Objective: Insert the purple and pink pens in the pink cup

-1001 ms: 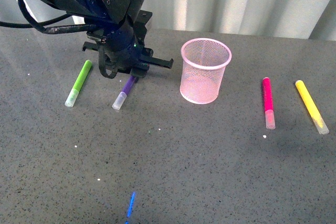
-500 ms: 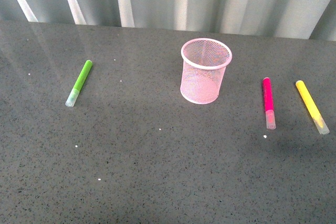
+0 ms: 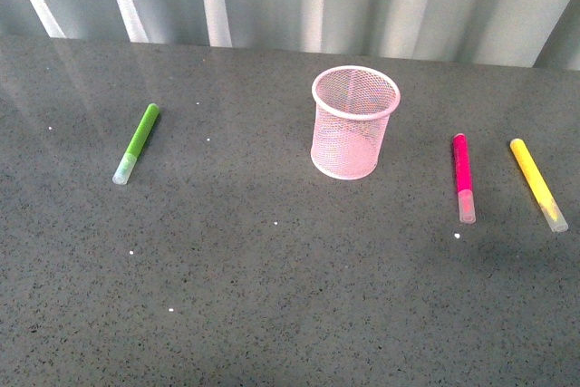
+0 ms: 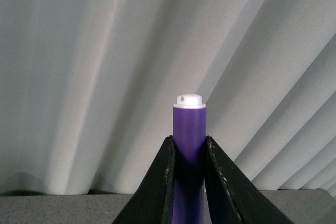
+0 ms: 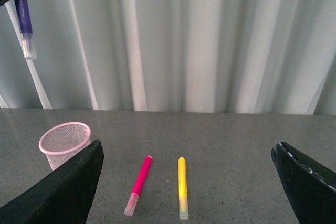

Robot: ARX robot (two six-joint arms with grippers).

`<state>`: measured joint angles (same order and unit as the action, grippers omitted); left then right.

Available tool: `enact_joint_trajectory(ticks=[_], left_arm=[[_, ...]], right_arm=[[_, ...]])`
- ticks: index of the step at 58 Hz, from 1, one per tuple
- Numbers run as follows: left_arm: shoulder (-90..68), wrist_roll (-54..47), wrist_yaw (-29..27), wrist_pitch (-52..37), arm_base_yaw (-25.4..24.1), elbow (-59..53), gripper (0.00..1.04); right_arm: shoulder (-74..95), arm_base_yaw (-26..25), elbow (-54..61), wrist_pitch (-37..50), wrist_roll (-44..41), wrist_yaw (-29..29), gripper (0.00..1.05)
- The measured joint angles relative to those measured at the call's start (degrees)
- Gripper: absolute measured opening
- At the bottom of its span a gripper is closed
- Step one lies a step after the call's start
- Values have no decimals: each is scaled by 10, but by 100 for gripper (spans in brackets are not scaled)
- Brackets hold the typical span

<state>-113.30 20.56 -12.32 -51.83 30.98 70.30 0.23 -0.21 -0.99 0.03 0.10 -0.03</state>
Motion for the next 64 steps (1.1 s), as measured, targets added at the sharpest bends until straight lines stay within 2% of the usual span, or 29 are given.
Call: enact_joint_trajectory(ticks=[29, 44, 64], left_arm=[[-122, 48, -52, -55, 10, 16, 13], [-160, 51, -55, -85, 22, 9, 13], [-191, 50, -57, -105, 14, 7, 13]], right_arm=[[0, 0, 0, 0, 0, 0, 98], [0, 0, 0, 0, 0, 0, 98], [0, 0, 0, 0, 0, 0, 98]])
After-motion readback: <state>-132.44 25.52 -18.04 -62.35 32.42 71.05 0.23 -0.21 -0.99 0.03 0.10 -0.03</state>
